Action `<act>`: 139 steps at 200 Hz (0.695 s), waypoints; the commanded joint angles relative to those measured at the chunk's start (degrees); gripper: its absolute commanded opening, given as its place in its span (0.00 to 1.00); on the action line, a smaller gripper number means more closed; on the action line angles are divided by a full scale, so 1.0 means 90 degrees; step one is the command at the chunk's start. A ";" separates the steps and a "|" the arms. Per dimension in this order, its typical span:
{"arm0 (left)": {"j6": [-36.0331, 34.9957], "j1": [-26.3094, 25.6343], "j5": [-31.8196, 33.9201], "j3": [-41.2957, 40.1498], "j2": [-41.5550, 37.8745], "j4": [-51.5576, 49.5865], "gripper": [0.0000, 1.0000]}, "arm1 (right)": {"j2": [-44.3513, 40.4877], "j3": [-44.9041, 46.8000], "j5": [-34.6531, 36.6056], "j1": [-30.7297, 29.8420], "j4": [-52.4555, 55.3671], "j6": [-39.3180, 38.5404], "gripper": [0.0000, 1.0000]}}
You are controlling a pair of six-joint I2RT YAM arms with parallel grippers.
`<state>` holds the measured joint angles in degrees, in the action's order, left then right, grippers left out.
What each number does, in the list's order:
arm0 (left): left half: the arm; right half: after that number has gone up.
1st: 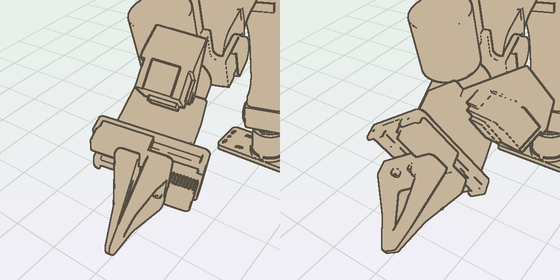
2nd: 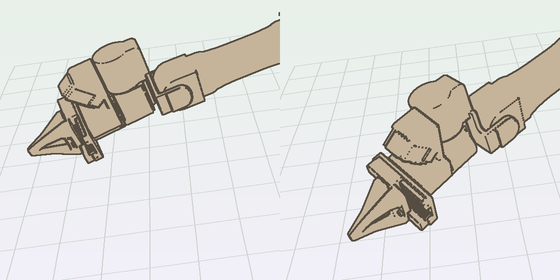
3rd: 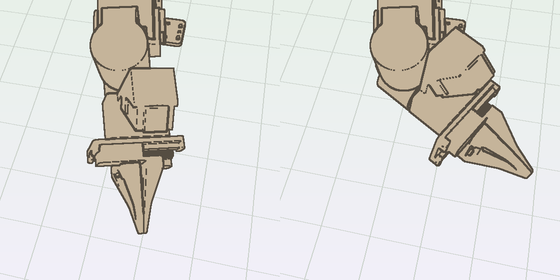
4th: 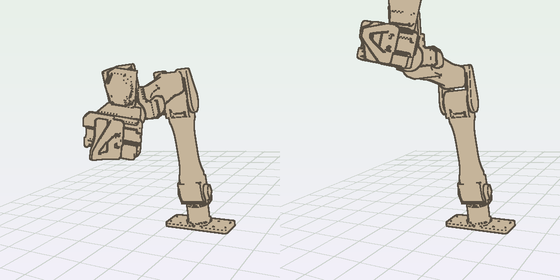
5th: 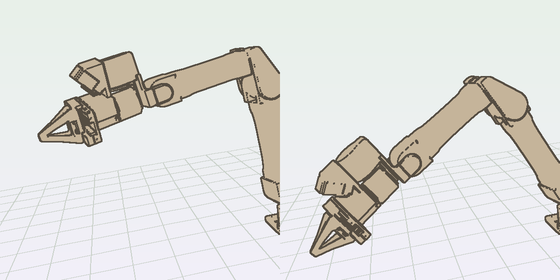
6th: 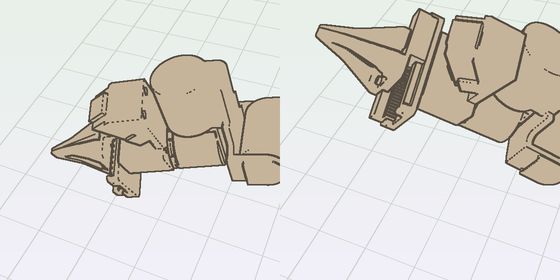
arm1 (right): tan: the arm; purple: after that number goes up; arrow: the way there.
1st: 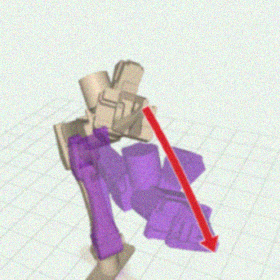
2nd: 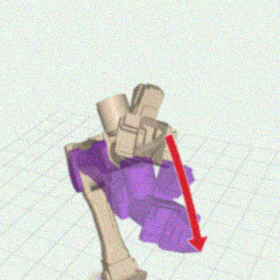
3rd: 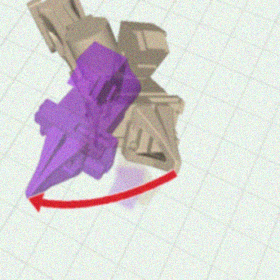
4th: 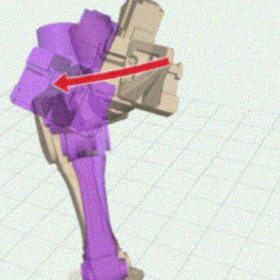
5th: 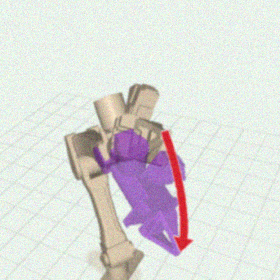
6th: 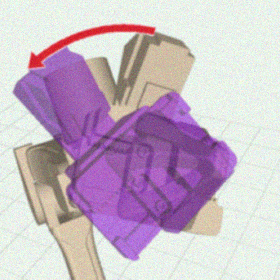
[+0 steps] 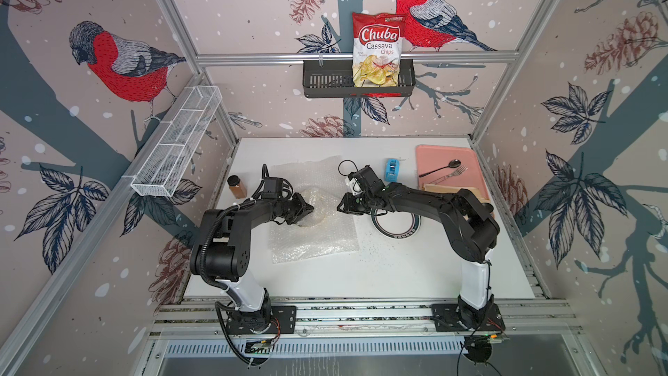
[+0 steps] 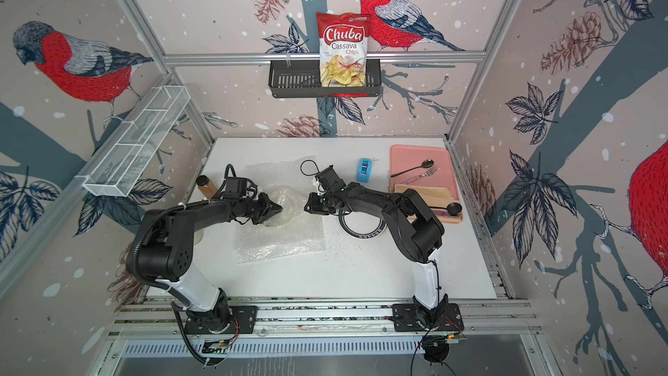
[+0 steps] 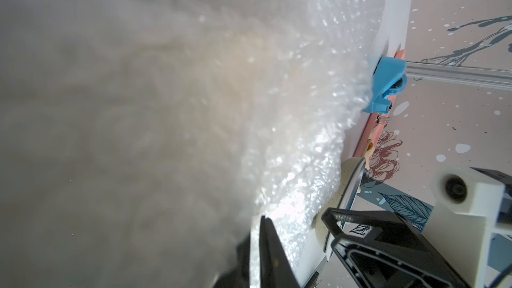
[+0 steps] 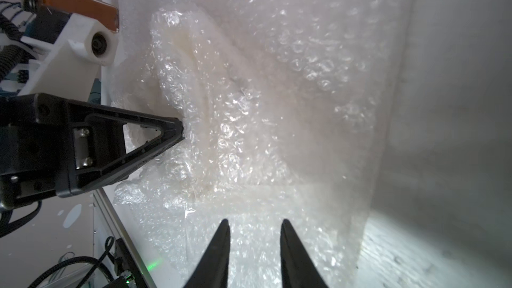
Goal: Wrap dinner plates in bubble wrap
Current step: Stick the tape on the bubble wrap.
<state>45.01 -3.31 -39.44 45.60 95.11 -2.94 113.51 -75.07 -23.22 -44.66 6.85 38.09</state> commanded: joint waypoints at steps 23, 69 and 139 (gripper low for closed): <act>0.0036 0.0274 0.0037 0.0079 -0.0455 -0.0559 0.13 | 0.0185 -0.0116 -0.0428 -0.0254 -0.0683 0.0486 0.33; -0.0031 0.0428 0.0051 0.0140 -0.0771 -0.0796 0.13 | 0.0413 -0.0154 -0.0475 -0.0429 -0.0771 0.0612 0.36; 0.0142 0.0400 -0.0110 0.0035 -0.0551 -0.0369 0.10 | 0.0736 -0.0180 -0.0594 -0.0496 -0.0960 0.0945 0.37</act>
<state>45.17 0.54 -39.27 46.24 89.27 -8.12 119.44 -76.62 -27.59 -48.77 0.45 45.15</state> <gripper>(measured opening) 0.102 0.368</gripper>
